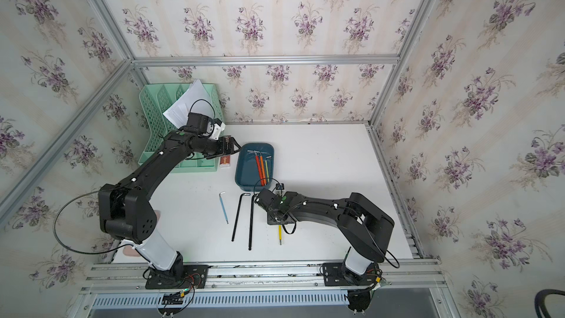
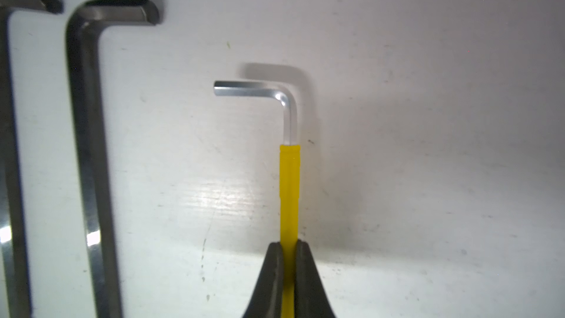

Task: Put the hex key on the desktop into the storage box
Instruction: Place the Allen key in the storage box.

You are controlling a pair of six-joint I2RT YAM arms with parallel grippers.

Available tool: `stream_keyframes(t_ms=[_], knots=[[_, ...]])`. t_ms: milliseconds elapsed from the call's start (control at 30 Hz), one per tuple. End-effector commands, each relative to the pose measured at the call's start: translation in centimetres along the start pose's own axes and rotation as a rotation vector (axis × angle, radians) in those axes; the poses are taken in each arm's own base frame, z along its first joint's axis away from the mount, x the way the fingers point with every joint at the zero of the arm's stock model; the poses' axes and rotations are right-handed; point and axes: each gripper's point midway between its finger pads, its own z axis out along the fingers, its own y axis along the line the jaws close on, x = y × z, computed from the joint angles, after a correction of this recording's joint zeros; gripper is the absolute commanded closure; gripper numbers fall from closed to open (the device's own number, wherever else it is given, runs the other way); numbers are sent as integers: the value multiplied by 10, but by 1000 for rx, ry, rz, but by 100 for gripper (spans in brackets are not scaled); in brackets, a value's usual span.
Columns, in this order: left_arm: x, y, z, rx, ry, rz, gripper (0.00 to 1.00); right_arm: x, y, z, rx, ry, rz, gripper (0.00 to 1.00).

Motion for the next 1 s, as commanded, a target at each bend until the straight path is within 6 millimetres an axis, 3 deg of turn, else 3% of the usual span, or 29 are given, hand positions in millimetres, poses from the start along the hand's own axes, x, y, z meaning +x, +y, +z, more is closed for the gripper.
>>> stream_keyframes(t_ms=[0, 367, 800, 967], knots=[[-2, -2, -1, 7, -8, 17, 1, -9, -1, -9, -2, -23, -2, 100], [-2, -3, -5, -9, -27, 36, 1, -37, 4, -31, -97, -92, 3, 100], [-2, -14, -9, 36, -23, 45, 1, -79, 5, -73, -209, -202, 39, 100], [0, -15, -7, 41, -16, 39, 1, -96, 15, -82, -288, -217, 41, 100]])
